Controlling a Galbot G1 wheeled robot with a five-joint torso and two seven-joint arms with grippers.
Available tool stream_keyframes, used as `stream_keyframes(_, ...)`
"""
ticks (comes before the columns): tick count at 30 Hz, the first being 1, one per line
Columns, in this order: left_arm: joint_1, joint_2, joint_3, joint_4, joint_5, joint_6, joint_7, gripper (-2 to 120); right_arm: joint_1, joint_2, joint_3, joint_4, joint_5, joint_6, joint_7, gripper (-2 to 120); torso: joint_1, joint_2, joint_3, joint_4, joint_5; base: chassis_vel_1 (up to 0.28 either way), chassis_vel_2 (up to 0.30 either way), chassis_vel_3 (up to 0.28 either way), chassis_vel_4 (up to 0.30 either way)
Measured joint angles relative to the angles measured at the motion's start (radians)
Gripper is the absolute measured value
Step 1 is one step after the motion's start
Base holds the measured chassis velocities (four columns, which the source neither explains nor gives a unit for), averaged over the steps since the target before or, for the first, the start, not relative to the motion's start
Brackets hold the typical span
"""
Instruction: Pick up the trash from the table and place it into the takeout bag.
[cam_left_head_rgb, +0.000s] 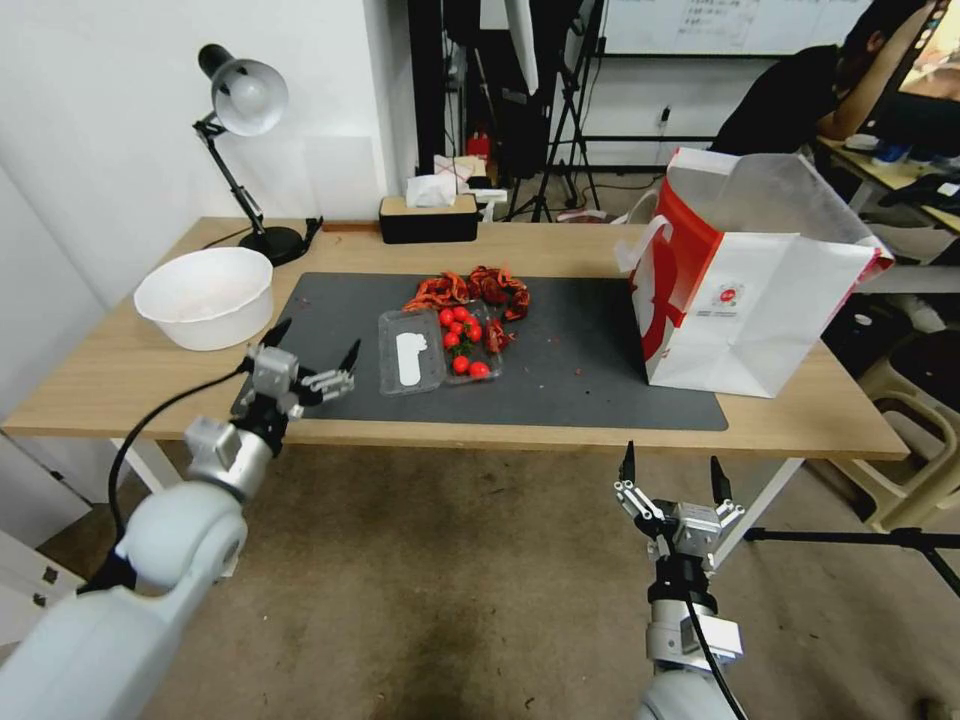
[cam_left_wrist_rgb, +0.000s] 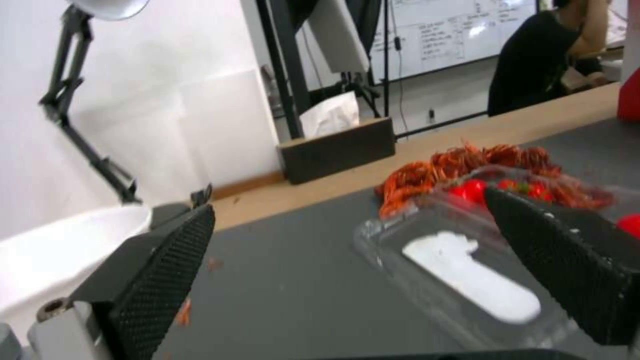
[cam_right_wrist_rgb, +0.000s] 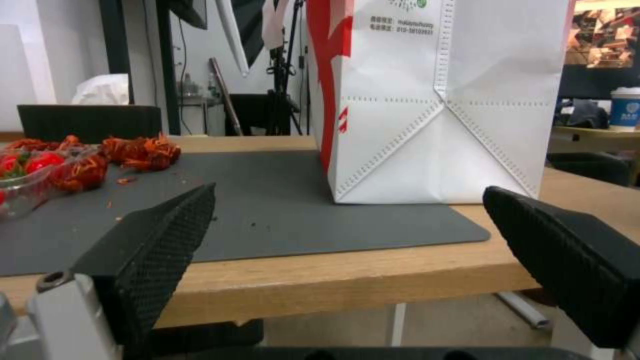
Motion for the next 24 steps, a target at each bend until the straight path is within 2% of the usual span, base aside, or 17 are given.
stream_keyframes(7, 0.107, -0.081, -0.054, -0.019, 0.068, -0.029, -0.003, 100, -0.003, -0.006, -0.001, 0.0, -0.002, 0.001, -0.003, 100, 0.0, 0.0, 0.0, -0.0001, 0.0, 0.0, 0.0, 0.0, 0.0)
stream_keyframes(10, 0.202, -0.128, -0.078, -0.029, 0.096, -0.06, -0.003, 100, -0.002, -0.013, -0.001, 0.0, -0.002, 0.001, -0.005, 100, 0.0, 0.0, 0.0, 0.0001, 0.0, 0.0, 0.0, 0.0, 0.0)
stream_keyframes(18, 0.338, -0.187, -0.12, -0.024, 0.12, -0.135, -0.002, 100, 0.014, -0.023, -0.001, -0.023, 0.006, -0.001, -0.015, 100, 0.0, 0.0, 0.0, 0.0, 0.0002, 0.0, 0.0, 0.0, 0.0)
stream_keyframes(24, 0.368, -0.208, -0.133, -0.013, 0.126, -0.166, 0.0, 100, 0.031, -0.04, -0.003, -0.037, 0.031, -0.003, -0.039, 100, 0.0, 0.0, 0.0, -0.0001, 0.0001, 0.0, 0.0, 0.0, 0.0)
